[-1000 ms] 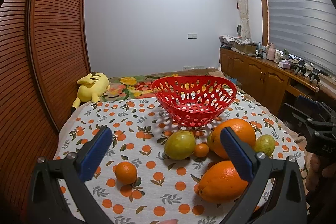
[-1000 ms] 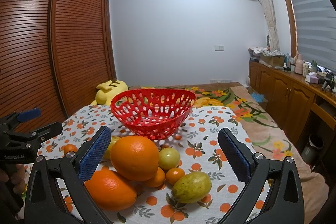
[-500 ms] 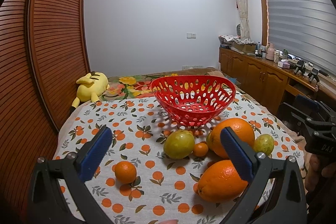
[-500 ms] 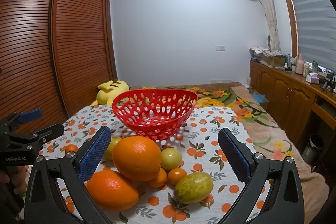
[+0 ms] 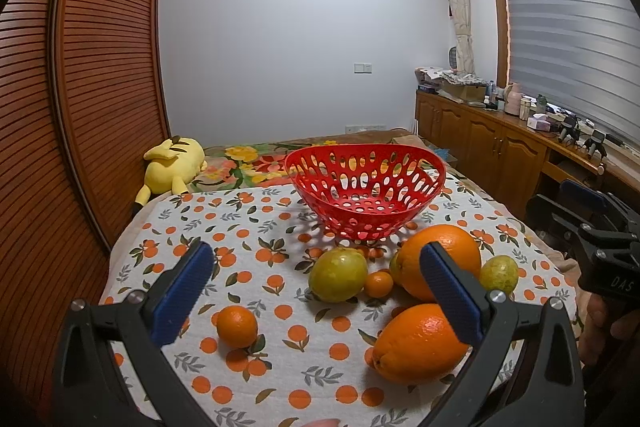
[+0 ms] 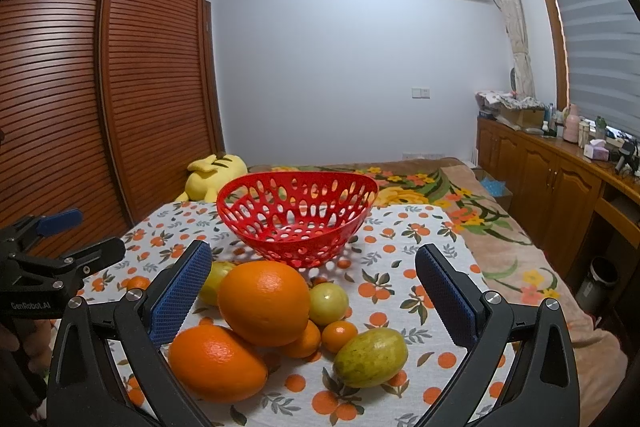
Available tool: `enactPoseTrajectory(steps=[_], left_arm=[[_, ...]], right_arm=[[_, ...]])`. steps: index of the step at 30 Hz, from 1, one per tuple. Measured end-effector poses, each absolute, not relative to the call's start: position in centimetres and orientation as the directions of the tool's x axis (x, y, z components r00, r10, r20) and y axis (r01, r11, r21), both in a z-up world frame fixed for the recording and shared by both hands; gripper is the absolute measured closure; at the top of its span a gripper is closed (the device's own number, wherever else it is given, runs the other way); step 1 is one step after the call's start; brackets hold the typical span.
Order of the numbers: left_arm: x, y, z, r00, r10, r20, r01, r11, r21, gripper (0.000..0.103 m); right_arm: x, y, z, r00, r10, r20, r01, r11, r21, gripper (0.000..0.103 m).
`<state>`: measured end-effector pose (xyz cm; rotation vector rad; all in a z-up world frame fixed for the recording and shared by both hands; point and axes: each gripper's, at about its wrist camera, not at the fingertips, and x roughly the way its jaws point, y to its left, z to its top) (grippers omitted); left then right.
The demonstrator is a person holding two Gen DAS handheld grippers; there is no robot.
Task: Organize fruits
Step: 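Move both tools toward the fruit pile beside the red basket, then grasp a large orange with the right tool while the left tool grasps another large orange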
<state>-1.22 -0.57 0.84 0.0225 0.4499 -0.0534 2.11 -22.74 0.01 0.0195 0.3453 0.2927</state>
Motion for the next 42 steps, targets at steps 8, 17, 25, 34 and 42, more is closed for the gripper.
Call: enactPoseTrajectory(steps=[8,17,25,34,42], left_arm=[[-1.4,-0.9,0.8,0.899,-0.049,-0.435,0.059,0.998,0.009,0.0],[-1.6,-1.2,0.7,0.898,-0.054,-0.437,0.063,0.998,0.008,0.0],[-1.7,-1.2,0.6,0.892,-0.064,-0.447,0.072,0.997,0.002,0.0],[-0.9,-0.5,-0.5,0.874,-0.073,-0.48,0.077,0.997,-0.01,0.0],[0.0,0.2,-2.1,0.853,-0.084,-0.515,0.082,0.996,-0.027,0.0]], right_arm=[[2.0,-22.7,0.0,0.9,0.286,-0.33,-0.28,0.958,0.068,0.0],[2.1,-22.8,-0.1,0.899,0.287,-0.329,-0.281,0.957,0.068,0.0],[1.9,-21.7,0.2,0.896,0.29,-0.337,-0.284,0.956,0.069,0.0],[3.1,-21.7,-1.0,0.88,0.301,-0.367,-0.295,0.953,0.076,0.0],[4.0,-21.4,-2.0,0.86,0.318,-0.399,-0.315,0.946,0.075,0.0]])
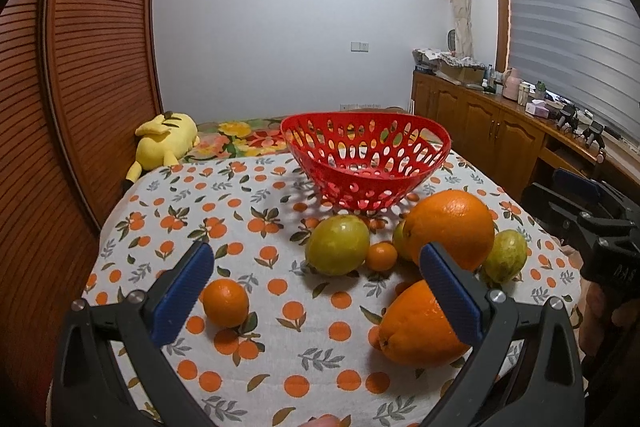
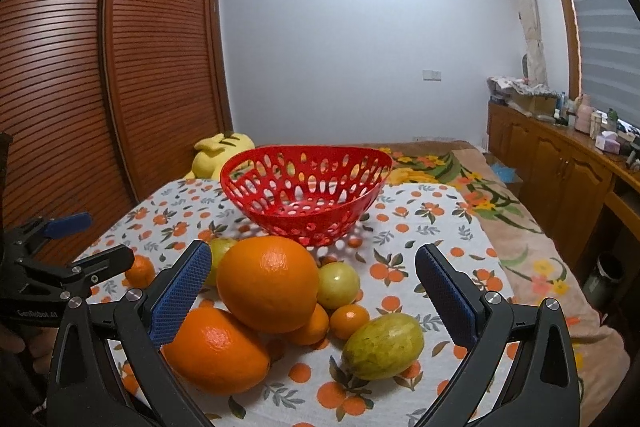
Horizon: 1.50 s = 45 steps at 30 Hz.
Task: Organize fruits
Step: 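Grasp a large orange with the right tool while the left tool grasps another large orange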
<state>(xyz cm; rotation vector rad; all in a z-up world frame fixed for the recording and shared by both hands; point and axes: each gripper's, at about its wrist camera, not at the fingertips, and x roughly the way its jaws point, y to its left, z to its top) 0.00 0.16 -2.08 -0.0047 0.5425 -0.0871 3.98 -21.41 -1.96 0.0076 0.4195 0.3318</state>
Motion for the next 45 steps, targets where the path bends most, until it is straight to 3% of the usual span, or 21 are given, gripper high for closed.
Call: enactPoseTrajectory(steps=[33,35,37,45], left_arm=[[2.0,1.6,-6.3,0.783,-0.166,-0.6,0.134,0.986,-0.099,0.0],[1.9,1.6,-6.2,0.783,-0.171,-0.597,0.137,0.985,-0.103,0.0],[1.8,1.5,-6.2,0.782,-0.178,-0.597,0.141,0.984,-0.109,0.0],[1.5,0.4,-5.8,0.774,-0.223,-0.593,0.184,0.975,-0.126,0.0]], right_arm=[[11.2,-17.2,-6.3,0.621,0.461,-0.633,-0.497,0.857,0.136,0.0],[11.4,-17.1,-6.4,0.61,0.468,-0.64,-0.502,0.852,0.145,0.004],[11.5,-17.2,-6.4,0.594,0.495,-0.634,-0.521,0.837,0.165,0.015],[10.9,-17.2,-5.3,0.621,0.492,-0.61,-0.531,0.837,0.135,0.016]])
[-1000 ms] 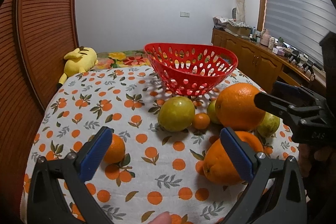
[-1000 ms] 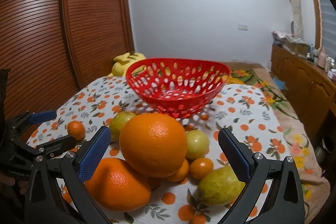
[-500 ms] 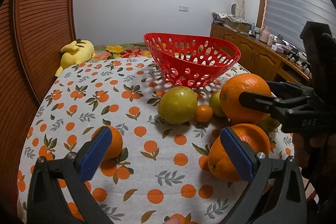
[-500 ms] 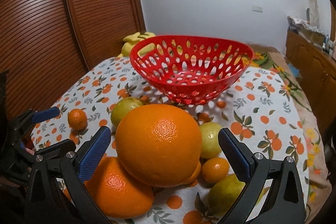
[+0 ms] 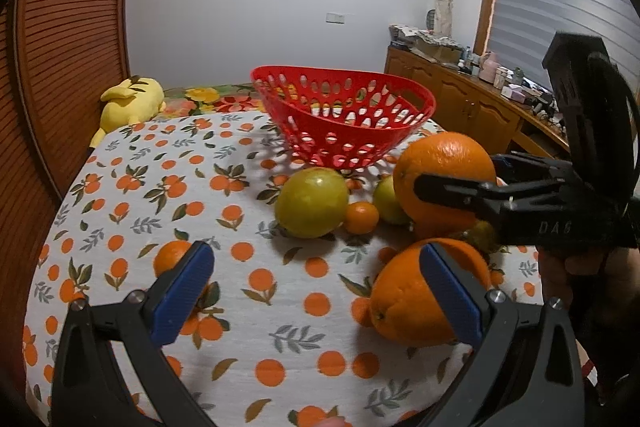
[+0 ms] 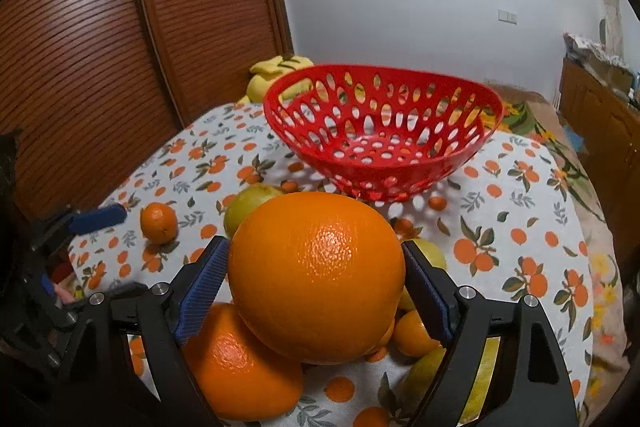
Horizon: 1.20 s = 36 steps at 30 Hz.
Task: Organize fruits
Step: 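Grasp a large orange with the right tool while the left tool grasps another large orange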
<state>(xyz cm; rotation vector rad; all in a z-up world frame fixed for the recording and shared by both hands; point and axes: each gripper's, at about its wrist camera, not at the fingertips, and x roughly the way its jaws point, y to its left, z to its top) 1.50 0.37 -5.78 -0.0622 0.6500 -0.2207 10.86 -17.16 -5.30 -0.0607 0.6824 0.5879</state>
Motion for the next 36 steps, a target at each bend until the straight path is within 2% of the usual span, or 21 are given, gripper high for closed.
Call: enactPoseTrajectory(steps=[13,17,34,36], left_arm=[[1.7,-3.6,-5.7,0.716,-0.331,-0.614,0.29,0.942,-0.17,0.0],[2.1,-5.5,-6.8,0.676,-0.333,-0.658,0.319,0.936,-0.146,0.0],[2.0,-6.2,-9.2,0.579,-0.487,-0.654,0.393,0.869,-0.299,0.0],[2.0,-6.5,-9.6,0.555,-0.516,-0.652,0.408,0.852,-0.327,0.005]], right_arm=[[9.7,-21.5,-2.2,0.694,0.458,-0.556,-0.477,0.87,0.122,0.016],[9.4,-22.7,-2.0,0.702,0.447,-0.554,-0.463,0.878,0.122,0.016],[8.0,-24.3,-2.8,0.7,0.444,-0.56,-0.45,0.882,0.136,0.016],[7.9,-24.5,-2.8,0.703,0.44,-0.559,-0.446,0.885,0.135,0.016]])
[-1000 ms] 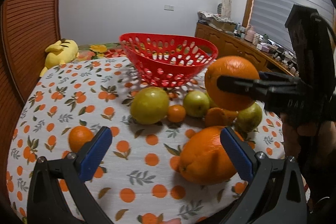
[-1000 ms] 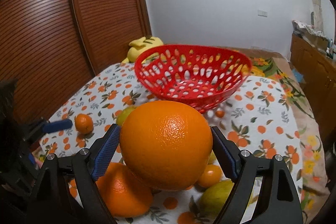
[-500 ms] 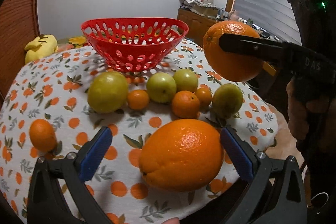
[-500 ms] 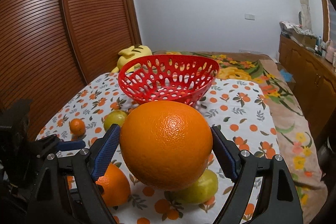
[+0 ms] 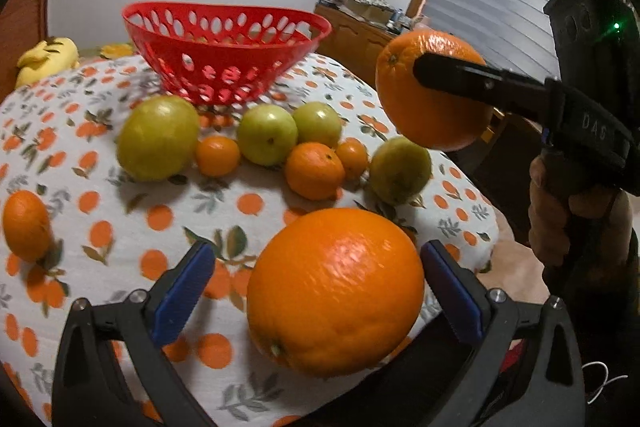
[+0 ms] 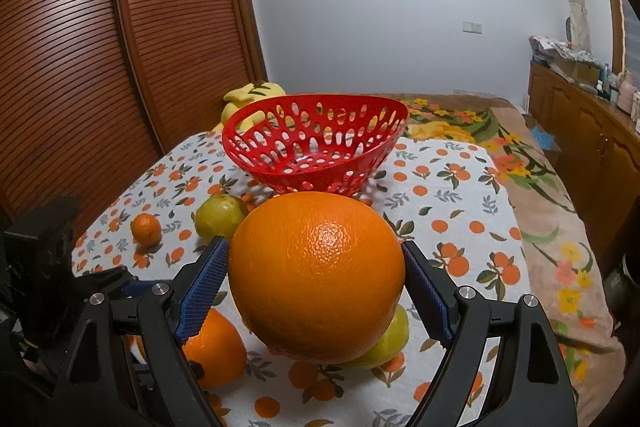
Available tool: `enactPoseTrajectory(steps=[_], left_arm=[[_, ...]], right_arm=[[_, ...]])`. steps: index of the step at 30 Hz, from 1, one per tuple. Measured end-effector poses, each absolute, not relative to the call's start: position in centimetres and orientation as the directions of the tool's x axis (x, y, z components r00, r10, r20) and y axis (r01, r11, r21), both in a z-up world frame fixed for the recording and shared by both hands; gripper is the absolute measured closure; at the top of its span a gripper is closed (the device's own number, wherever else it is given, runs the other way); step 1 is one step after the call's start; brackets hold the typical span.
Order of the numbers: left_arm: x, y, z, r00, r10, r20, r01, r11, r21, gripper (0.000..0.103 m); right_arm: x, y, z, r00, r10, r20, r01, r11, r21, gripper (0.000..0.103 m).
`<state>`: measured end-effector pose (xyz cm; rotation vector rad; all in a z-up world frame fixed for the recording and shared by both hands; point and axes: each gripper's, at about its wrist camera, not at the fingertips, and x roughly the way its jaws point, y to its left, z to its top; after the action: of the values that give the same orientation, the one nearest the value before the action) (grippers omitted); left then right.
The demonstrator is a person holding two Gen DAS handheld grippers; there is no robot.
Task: Organize fruits
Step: 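Grasp a large orange with the right tool while the left tool grasps another large orange, then carry both held large oranges up and over the red basket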
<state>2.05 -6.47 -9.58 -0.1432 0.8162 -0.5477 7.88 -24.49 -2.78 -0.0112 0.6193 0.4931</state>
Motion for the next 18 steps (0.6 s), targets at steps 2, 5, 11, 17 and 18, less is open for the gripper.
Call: enactPoseTrajectory(steps=[2,5,11,17,18], left_arm=[[2.0,-6.8,-9.9,0.522,-0.553,-0.65,0.429,0.828,-0.36,0.014],[1.6,-7.6,-9.7,0.517,-0.556,-0.651,0.451,0.823,-0.344,0.023],[1.6,-7.4,-9.5,0.527,-0.54,-0.656,0.442,0.834,-0.332,0.025],[1.9,-6.7,-9.6,0.548,-0.519,-0.656,0.423,0.849,-0.318,0.025],[2.0,-6.7,-9.6,0.547,-0.52,-0.656,0.424,0.848,-0.319,0.025]], right_arm=[[7.8,-24.7,-2.8,0.704,0.439,-0.559,-0.444,0.886,0.136,0.016],[7.7,-24.9,-2.9,0.706,0.436,-0.558,-0.441,0.887,0.136,0.016],[7.6,-25.1,-3.0,0.702,0.439,-0.56,-0.442,0.886,0.141,0.017],[7.4,-24.0,-1.8,0.719,0.425,-0.55,-0.459,0.885,0.084,0.054],[7.6,-23.4,-1.9,0.713,0.415,-0.565,-0.468,0.882,0.057,0.061]])
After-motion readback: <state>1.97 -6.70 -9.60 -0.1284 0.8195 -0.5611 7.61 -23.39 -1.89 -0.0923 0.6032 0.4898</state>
